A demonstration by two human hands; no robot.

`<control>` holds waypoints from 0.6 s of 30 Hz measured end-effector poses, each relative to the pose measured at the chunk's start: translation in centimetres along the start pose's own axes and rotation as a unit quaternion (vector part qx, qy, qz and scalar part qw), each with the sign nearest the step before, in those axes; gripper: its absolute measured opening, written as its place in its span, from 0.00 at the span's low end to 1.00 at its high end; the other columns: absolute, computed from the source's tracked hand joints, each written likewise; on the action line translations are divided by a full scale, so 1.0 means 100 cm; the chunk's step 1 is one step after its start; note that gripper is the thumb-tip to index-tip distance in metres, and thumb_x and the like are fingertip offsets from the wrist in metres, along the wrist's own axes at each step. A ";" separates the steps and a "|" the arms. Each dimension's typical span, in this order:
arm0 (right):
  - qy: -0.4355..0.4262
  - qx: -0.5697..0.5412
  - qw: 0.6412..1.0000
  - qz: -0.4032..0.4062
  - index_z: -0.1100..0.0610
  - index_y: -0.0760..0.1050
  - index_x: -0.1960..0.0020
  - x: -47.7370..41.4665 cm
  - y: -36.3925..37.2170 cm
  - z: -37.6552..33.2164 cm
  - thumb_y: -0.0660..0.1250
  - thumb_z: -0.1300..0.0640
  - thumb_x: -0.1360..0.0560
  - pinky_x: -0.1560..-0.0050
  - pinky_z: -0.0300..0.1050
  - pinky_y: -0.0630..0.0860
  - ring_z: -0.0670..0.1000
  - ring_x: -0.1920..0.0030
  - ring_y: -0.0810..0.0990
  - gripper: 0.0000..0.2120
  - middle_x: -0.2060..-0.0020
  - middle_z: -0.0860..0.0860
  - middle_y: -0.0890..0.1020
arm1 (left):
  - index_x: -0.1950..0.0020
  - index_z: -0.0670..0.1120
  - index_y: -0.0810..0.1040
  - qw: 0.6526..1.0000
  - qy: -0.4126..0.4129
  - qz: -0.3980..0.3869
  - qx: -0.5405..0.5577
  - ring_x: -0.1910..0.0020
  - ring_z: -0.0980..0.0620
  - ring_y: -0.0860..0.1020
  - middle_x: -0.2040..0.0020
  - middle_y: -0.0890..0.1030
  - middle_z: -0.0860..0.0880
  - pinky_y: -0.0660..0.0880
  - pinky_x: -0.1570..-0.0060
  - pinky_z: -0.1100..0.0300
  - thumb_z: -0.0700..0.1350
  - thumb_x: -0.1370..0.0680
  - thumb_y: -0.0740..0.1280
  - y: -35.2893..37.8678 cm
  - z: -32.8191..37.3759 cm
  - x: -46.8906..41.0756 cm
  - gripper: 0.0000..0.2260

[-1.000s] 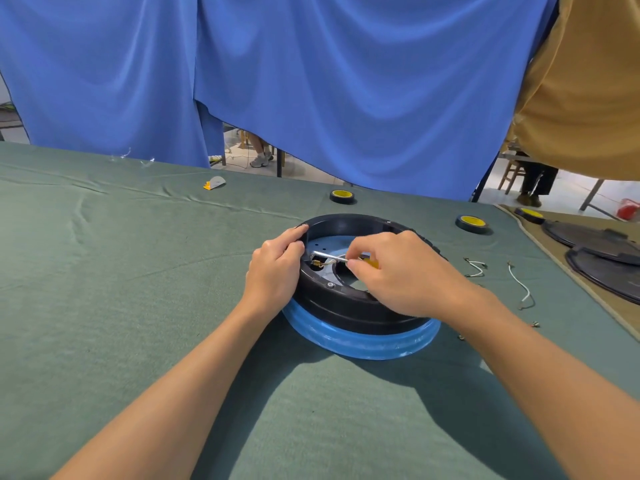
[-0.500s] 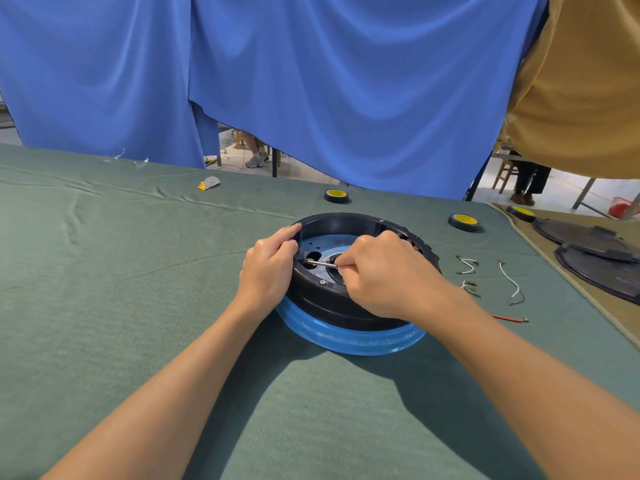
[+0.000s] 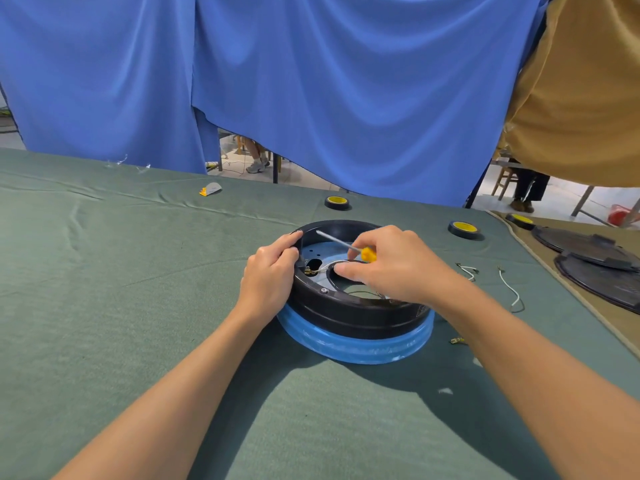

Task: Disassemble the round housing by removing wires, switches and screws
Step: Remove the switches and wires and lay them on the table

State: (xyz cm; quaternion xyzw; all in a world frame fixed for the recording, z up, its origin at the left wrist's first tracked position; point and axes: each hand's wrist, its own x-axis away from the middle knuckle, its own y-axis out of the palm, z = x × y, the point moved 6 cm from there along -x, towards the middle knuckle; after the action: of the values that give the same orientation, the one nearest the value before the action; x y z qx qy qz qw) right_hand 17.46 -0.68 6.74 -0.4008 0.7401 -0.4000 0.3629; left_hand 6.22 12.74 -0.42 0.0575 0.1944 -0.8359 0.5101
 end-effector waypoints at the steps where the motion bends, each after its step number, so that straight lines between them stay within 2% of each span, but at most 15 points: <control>1: 0.005 -0.004 1.000 -0.002 0.50 0.80 0.55 -0.008 0.000 0.001 0.71 0.48 0.27 0.67 0.42 0.70 0.49 0.63 0.77 0.06 0.67 0.44 0.77 | 0.33 0.53 0.78 1.000 0.002 0.000 0.000 0.38 0.52 0.76 0.37 0.80 0.52 0.70 0.34 0.49 0.51 0.28 0.55 0.000 0.000 0.000 0.25; 2: 0.011 0.002 1.000 0.000 0.50 0.80 0.55 -0.017 0.000 0.002 0.71 0.52 0.27 0.66 0.42 0.72 0.51 0.61 0.77 0.02 0.66 0.45 0.77 | 0.33 0.52 0.78 1.000 0.003 0.001 0.000 0.37 0.52 0.75 0.36 0.80 0.51 0.69 0.33 0.48 0.51 0.28 0.55 0.000 0.001 0.001 0.25; 4: 0.031 0.033 0.999 -0.008 0.52 0.81 0.55 -0.034 0.004 0.007 0.69 0.60 0.28 0.59 0.47 0.77 0.54 0.57 0.78 0.04 0.62 0.49 0.78 | 0.33 0.51 0.78 1.000 0.003 0.001 0.005 0.36 0.49 0.76 0.38 0.81 0.50 0.70 0.33 0.46 0.51 0.28 0.56 -0.001 0.001 0.001 0.25; 7: 0.061 0.079 0.994 -0.048 0.54 0.81 0.52 -0.053 0.010 0.021 0.72 0.57 0.28 0.49 0.55 0.80 0.57 0.52 0.79 0.05 0.55 0.54 0.81 | 0.34 0.52 0.79 1.000 0.001 0.004 0.007 0.39 0.47 0.78 0.40 0.83 0.49 0.71 0.35 0.45 0.50 0.29 0.56 -0.002 0.000 0.000 0.25; 13: 0.063 0.122 0.987 -0.085 0.57 0.79 0.56 -0.068 0.015 0.038 0.77 0.52 0.32 0.53 0.55 0.81 0.56 0.57 0.80 0.11 0.61 0.54 0.81 | 0.34 0.52 0.79 1.000 0.008 0.000 0.010 0.40 0.53 0.77 0.38 0.81 0.52 0.72 0.35 0.51 0.50 0.27 0.56 0.000 0.000 -0.002 0.23; 16: 0.064 0.142 0.985 -0.077 0.56 0.78 0.57 -0.067 0.020 0.045 0.75 0.55 0.32 0.55 0.53 0.81 0.56 0.59 0.80 0.08 0.62 0.53 0.79 | 0.34 0.52 0.79 1.000 0.014 0.004 0.004 0.45 0.56 0.78 0.38 0.81 0.52 0.73 0.39 0.55 0.43 0.21 0.58 0.000 -0.003 -0.004 0.18; 18: 0.062 0.146 0.985 -0.072 0.56 0.78 0.58 -0.066 0.023 0.049 0.72 0.57 0.31 0.56 0.53 0.80 0.57 0.58 0.80 0.04 0.62 0.53 0.79 | 0.34 0.52 0.79 1.000 0.015 0.006 -0.001 0.47 0.59 0.78 0.38 0.81 0.52 0.73 0.42 0.57 0.41 0.20 0.59 -0.001 -0.004 -0.004 0.17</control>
State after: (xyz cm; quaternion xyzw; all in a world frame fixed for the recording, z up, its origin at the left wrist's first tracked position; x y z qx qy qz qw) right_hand 23.71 4.50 4.13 -0.3707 0.6638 -0.5529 0.3410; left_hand 6.29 13.28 -0.59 0.0709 0.2021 -0.8317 0.5122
